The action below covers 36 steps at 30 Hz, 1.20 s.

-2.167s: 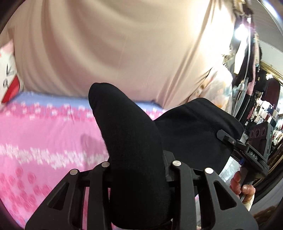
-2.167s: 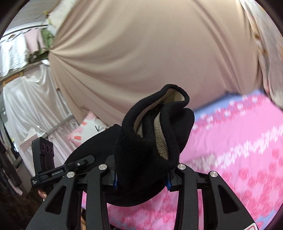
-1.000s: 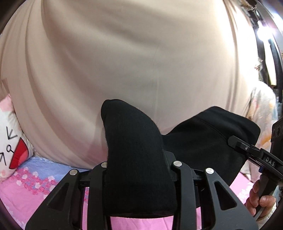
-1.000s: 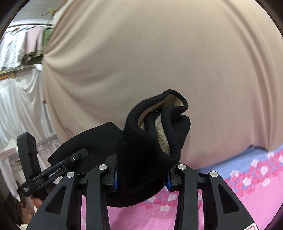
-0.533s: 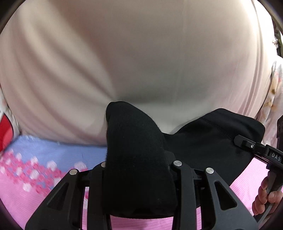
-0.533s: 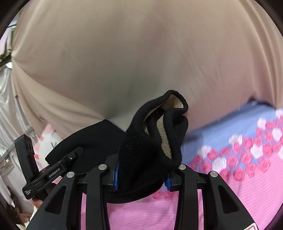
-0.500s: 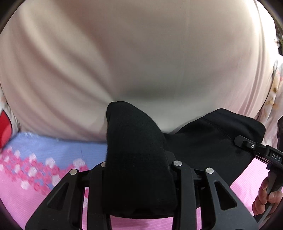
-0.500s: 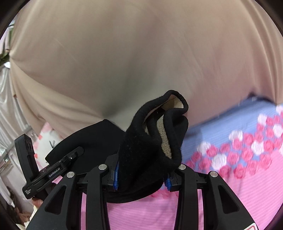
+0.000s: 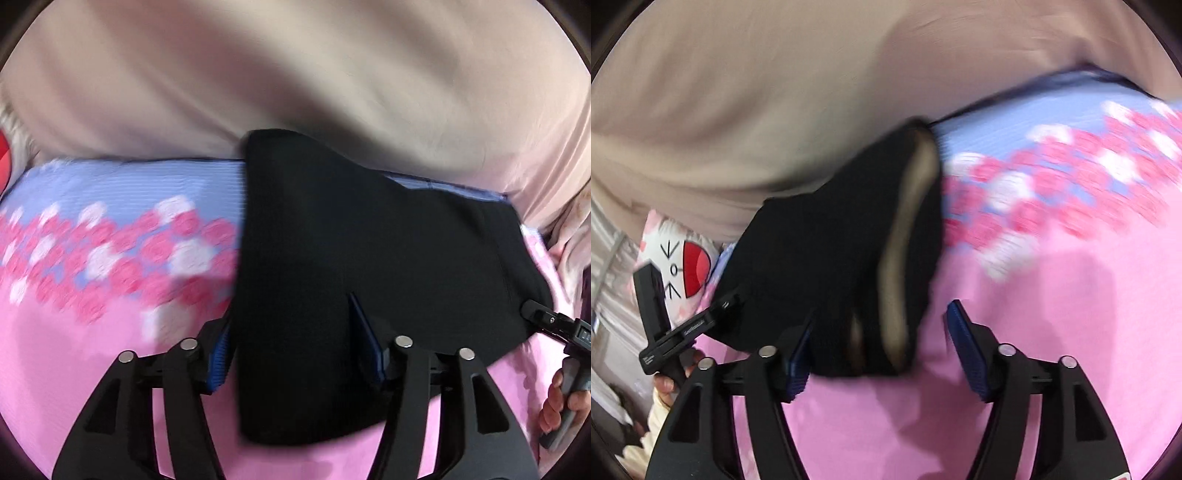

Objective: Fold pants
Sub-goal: 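Lower the trousers onto the sheet with the right gripper and open it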

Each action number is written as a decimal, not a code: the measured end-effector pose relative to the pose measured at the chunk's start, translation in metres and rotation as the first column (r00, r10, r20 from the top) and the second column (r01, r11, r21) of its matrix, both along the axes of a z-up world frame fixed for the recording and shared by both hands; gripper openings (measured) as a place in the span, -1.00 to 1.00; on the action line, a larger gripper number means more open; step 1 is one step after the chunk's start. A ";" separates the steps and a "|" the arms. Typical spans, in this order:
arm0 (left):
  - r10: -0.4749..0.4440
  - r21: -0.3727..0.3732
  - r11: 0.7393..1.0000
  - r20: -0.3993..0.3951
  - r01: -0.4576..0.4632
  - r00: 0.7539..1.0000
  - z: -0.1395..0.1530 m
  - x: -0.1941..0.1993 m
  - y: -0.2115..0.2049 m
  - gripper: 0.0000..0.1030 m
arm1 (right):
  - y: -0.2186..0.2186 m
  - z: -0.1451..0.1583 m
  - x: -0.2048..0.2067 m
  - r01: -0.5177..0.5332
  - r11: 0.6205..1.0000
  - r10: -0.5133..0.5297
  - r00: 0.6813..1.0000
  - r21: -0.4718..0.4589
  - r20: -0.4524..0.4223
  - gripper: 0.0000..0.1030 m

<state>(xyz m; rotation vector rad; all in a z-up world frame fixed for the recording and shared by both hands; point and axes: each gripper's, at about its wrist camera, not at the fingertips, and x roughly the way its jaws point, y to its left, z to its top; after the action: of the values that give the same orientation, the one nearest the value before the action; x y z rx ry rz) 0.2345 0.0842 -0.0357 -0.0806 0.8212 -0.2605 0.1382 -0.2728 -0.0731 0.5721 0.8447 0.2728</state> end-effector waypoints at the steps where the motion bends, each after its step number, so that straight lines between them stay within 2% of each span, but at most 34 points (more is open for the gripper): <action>1: 0.037 0.018 0.999 0.036 -0.038 0.999 0.013 -0.010 0.009 0.07 | -0.008 0.009 -0.013 0.037 0.999 -0.037 0.999 -0.021 0.017 0.28; 2: 0.093 0.039 0.995 0.101 -0.097 0.991 0.032 -0.021 0.018 0.08 | -0.014 0.018 -0.021 0.071 0.996 -0.069 0.997 -0.045 0.047 0.25; 3: 0.124 0.046 0.990 0.159 -0.133 0.979 0.049 -0.028 0.021 0.19 | -0.018 0.033 -0.031 0.119 0.989 -0.110 0.989 -0.087 0.099 -0.02; 4: 0.142 0.039 0.987 0.224 -0.155 0.964 0.072 -0.033 0.020 0.44 | -0.016 0.052 -0.035 0.137 0.983 -0.118 0.981 -0.124 0.153 -0.20; 5: 0.142 0.024 0.988 0.261 -0.153 0.955 0.089 -0.034 0.014 0.57 | -0.009 0.070 -0.031 0.123 0.982 -0.096 0.978 -0.143 0.183 -0.41; 6: 0.130 0.001 0.991 0.284 -0.136 0.950 0.103 -0.030 0.004 0.70 | -0.002 0.080 -0.025 0.108 0.984 -0.077 0.976 -0.144 0.201 -0.47; 8: 0.131 -0.015 0.991 0.292 -0.132 0.947 0.113 -0.016 -0.018 0.71 | 0.019 0.094 -0.002 0.052 0.988 -0.015 0.969 -0.142 0.246 -0.56; 10: 0.126 0.026 0.990 0.261 -0.138 0.957 0.103 0.012 -0.047 0.71 | 0.047 0.092 0.035 -0.003 0.987 0.042 0.968 -0.158 0.246 -0.58; 13: 0.139 0.076 0.985 0.164 -0.153 0.977 0.062 0.060 -0.065 0.70 | 0.070 0.057 0.083 -0.023 0.974 0.062 0.984 -0.225 0.169 -0.58; 14: 0.176 0.091 0.978 0.130 -0.189 0.976 0.044 0.075 -0.065 0.70 | 0.071 0.043 0.097 0.001 0.962 0.038 0.990 -0.273 0.138 -0.71; 15: 0.214 0.131 0.966 0.083 -0.224 0.973 0.023 0.090 -0.063 0.69 | 0.065 0.022 0.112 0.035 0.946 -0.003 0.995 -0.323 0.098 -0.99; 16: 0.241 0.158 0.957 0.037 -0.244 0.970 0.004 0.101 -0.058 0.66 | 0.055 0.006 0.120 0.049 0.950 -0.026 0.997 -0.309 0.079 -1.00; 17: 0.244 0.143 0.961 -0.035 -0.237 0.969 -0.014 0.113 -0.051 0.66 | 0.040 -0.001 0.121 0.062 0.975 -0.039 0.993 -0.214 0.112 -1.00; 18: 0.251 0.065 0.967 -0.084 -0.246 0.964 -0.020 0.116 -0.041 0.66 | 0.029 -0.004 0.123 0.059 0.990 -0.049 0.995 -0.131 0.082 -1.00; 19: 0.260 0.018 0.966 -0.089 -0.260 0.961 -0.018 0.114 -0.034 0.67 | 0.026 -0.003 0.124 0.058 0.993 -0.053 0.997 -0.102 0.054 -1.00; 20: 0.277 0.021 0.961 -0.075 -0.276 0.958 -0.014 0.111 -0.031 0.69 | 0.027 0.003 0.121 0.059 0.994 -0.056 0.998 -0.095 0.036 -1.00; 23: 0.272 0.078 0.960 -0.042 -0.268 0.961 -0.013 0.105 -0.036 0.69 | 0.041 0.029 0.095 0.063 0.989 -0.046 0.991 -0.136 0.125 -0.97; 24: 0.276 0.083 0.959 -0.033 -0.272 0.961 -0.011 0.102 -0.037 0.69 | 0.050 0.025 0.094 0.065 0.975 -0.039 0.991 -0.212 0.126 -0.99; 25: 0.274 0.092 0.958 -0.029 -0.270 0.961 -0.010 0.101 -0.039 0.69 | 0.056 0.014 0.099 0.051 0.956 -0.029 0.996 -0.288 0.080 -1.00; 26: 0.273 0.104 0.958 -0.030 -0.269 0.961 -0.009 0.100 -0.041 0.69 | 0.058 0.003 0.101 0.045 0.949 -0.021 0.997 -0.311 0.079 -1.00; 28: 0.276 0.129 0.953 -0.006 -0.273 0.961 -0.001 0.088 -0.047 0.67 | 0.051 0.014 0.093 0.068 0.965 -0.055 0.997 -0.255 0.055 -0.98; 30: 0.271 0.169 0.947 0.042 -0.274 0.962 0.014 0.059 -0.055 0.67 | 0.044 0.033 0.073 0.084 0.975 -0.069 0.994 -0.206 0.079 -0.87; 33: 0.260 0.198 0.941 0.104 -0.276 0.960 0.030 0.022 -0.056 0.68 | 0.051 0.053 0.044 0.092 0.969 -0.065 0.990 -0.230 0.123 -0.81; 36: 0.246 0.203 0.945 0.082 -0.258 0.966 0.035 0.001 -0.055 0.68 | 0.047 0.060 0.019 0.088 0.969 -0.061 0.991 -0.231 0.122 -0.80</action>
<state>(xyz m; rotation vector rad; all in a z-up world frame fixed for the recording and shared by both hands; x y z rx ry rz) 0.2355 0.0288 -0.0009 0.0224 0.7698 0.0674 0.1576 -0.2259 -0.0135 0.3615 0.7303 0.1319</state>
